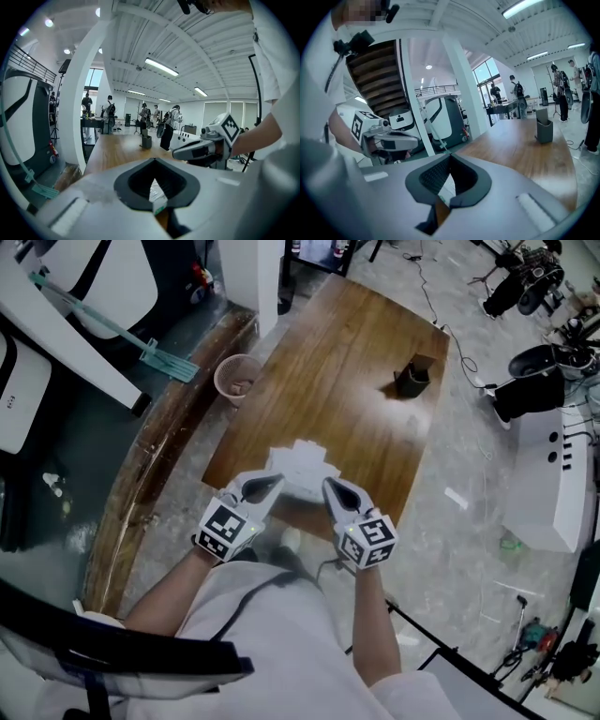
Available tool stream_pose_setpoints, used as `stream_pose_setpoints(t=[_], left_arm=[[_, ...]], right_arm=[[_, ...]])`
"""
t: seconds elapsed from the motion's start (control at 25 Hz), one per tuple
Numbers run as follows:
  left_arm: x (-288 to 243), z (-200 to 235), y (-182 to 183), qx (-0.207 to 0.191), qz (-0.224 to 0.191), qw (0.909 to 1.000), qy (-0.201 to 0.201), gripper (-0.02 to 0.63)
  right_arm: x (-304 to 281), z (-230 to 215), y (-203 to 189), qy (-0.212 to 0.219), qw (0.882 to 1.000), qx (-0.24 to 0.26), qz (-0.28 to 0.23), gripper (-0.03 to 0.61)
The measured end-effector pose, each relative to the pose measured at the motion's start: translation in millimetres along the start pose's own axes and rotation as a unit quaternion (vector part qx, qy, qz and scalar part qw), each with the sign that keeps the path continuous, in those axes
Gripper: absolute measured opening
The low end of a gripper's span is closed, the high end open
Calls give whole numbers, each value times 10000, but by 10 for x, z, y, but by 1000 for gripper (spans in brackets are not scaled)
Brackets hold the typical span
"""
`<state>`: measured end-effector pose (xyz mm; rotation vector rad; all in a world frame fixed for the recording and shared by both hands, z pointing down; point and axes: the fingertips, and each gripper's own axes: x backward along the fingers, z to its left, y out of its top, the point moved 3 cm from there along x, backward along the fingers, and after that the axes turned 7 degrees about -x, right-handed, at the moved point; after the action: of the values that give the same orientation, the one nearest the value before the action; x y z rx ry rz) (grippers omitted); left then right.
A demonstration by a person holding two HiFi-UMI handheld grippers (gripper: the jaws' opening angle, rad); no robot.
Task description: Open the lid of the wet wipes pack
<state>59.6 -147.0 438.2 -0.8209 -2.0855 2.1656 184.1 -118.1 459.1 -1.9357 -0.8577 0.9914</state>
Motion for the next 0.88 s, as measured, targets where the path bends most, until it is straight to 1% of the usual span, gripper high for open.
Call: stream_pose_setpoints(t=[0.12, 0.2, 0.36, 0.48, 0.68, 0.88], left_arm=[[113, -23, 148, 24, -173, 9998, -18, 5], [184, -44, 227, -22, -247, 9997, -43, 5], [328, -55, 373, -220, -436, 9988, -48, 5], [454, -45, 435, -203, -521, 9984, 13, 5], [544, -45, 467, -234, -589, 9980, -18, 5], [548, -32, 499, -236, -627, 9977, -36, 5]], right_arm=[[112, 256, 41, -35, 9994, 320, -146, 9], [206, 414, 91, -70, 9986, 440, -296, 9], [425, 681, 205, -165, 9965, 536, -627, 9], [555, 822, 264, -244, 9947, 580, -816, 9], [674, 866, 309, -433, 9917, 680, -1003, 9], [691, 853, 356, -532, 9910, 716, -1001, 9]])
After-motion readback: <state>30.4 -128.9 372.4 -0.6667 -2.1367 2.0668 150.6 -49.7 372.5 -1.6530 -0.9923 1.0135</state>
